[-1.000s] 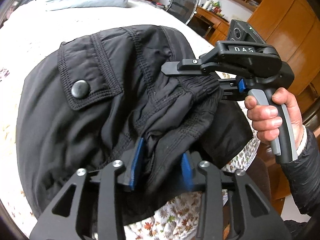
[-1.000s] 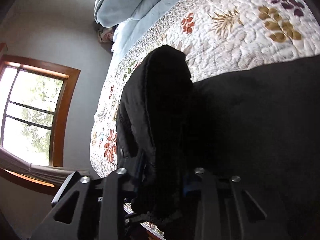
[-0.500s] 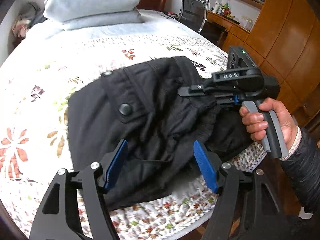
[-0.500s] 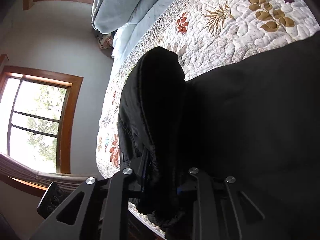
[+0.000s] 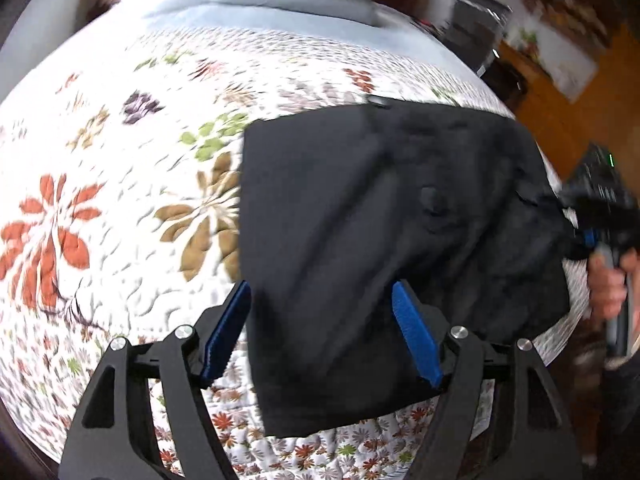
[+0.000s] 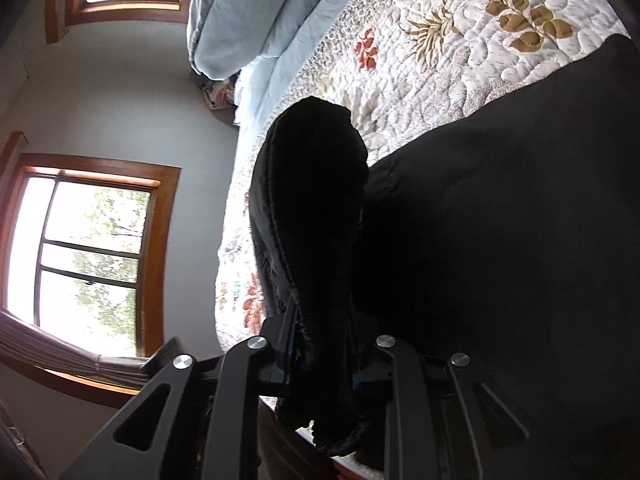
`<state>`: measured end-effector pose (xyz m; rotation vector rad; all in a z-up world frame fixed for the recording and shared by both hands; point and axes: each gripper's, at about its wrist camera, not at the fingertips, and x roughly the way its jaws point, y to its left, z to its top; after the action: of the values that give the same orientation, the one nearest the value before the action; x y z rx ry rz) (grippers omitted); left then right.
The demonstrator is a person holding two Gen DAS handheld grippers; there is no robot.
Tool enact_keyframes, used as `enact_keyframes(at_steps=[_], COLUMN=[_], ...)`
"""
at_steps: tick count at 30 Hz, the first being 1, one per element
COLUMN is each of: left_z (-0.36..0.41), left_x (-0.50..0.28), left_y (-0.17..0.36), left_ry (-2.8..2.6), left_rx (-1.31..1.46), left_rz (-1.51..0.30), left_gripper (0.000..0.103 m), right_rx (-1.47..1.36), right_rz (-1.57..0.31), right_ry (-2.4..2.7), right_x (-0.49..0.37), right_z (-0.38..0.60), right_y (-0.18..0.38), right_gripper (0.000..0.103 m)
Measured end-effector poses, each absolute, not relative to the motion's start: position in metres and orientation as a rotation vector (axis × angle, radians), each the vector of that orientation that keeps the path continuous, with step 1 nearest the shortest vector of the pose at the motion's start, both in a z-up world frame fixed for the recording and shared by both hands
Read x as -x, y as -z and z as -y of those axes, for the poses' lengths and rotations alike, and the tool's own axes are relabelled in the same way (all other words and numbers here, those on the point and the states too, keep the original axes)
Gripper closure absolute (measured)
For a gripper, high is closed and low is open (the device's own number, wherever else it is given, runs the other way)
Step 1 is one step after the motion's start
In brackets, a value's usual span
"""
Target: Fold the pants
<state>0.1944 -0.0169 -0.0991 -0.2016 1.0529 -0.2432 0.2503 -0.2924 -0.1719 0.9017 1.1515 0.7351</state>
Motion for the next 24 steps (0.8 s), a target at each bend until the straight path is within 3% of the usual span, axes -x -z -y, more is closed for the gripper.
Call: enact_keyframes(at_steps=[14,24], left_z=[0.048,0.096], left_x=[-0.201,-0.211], left_y=[0.076,0.084], left_ry=[0.241,0.317], left_rx=[0.107,0.034], left_rz=[-0.988,-1.006], left_gripper=[0.025,0.023], right_rx=[-0.893,-0.976], right_rz=[-1.039,-1.054], right_ry=[-0.697,-0.536], right_x=[-0.228,-0.220], right_z=[0.353,0.416], right_y=[0.115,0.139], right_gripper=[0.084,0.084])
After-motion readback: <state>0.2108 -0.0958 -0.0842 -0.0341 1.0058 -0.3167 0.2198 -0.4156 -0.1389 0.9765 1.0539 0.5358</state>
